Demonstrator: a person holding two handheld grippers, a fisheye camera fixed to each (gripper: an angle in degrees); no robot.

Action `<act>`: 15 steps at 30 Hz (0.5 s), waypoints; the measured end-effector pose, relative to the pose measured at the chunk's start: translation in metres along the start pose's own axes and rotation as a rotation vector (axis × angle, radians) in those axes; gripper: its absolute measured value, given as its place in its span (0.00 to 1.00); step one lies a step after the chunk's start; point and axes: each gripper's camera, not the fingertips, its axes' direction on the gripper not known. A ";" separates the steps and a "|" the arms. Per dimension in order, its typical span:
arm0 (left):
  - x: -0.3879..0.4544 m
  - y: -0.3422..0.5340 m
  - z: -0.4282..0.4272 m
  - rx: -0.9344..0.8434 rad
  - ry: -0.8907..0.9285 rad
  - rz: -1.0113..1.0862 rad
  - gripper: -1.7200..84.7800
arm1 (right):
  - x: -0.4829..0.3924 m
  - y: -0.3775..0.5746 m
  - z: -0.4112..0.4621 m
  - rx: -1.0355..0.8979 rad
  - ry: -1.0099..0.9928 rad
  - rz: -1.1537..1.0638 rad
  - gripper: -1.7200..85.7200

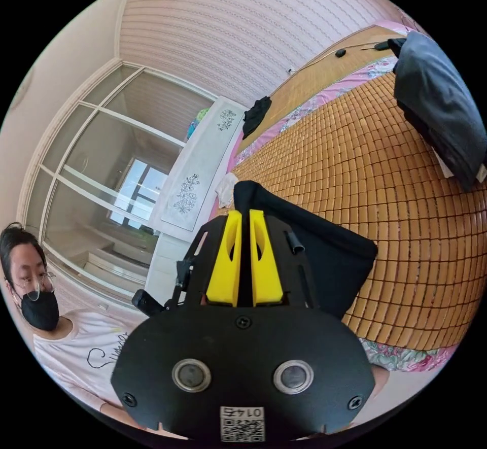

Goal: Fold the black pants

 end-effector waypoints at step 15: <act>-0.170 0.083 0.039 -0.263 -0.213 -0.357 0.10 | -0.019 0.153 0.127 -0.543 0.389 -0.110 0.02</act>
